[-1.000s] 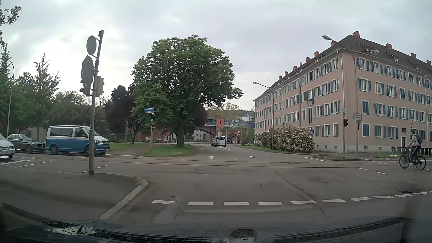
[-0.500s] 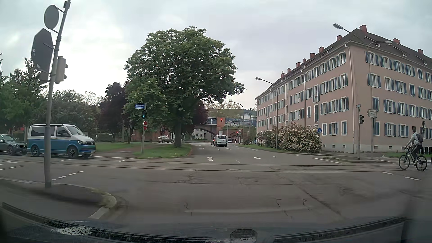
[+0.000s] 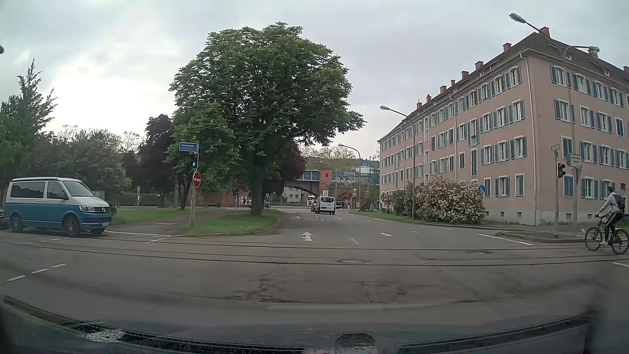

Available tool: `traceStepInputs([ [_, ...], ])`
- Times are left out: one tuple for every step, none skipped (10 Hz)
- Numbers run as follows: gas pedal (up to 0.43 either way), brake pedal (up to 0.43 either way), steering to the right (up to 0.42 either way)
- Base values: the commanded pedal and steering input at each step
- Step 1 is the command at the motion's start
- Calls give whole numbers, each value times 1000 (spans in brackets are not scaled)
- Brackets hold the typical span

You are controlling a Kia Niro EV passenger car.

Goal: Follow the waypoints while adhering to traffic rules and regulations

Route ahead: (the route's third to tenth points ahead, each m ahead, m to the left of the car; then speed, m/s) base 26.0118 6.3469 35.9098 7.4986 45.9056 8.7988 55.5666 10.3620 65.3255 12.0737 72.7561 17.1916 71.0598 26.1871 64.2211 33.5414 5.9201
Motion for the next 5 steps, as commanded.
traceStepInputs([
  [260,0,-22],
  [260,0,-22],
  [248,0,-21],
  [240,0,-22],
  [209,0,-21],
])
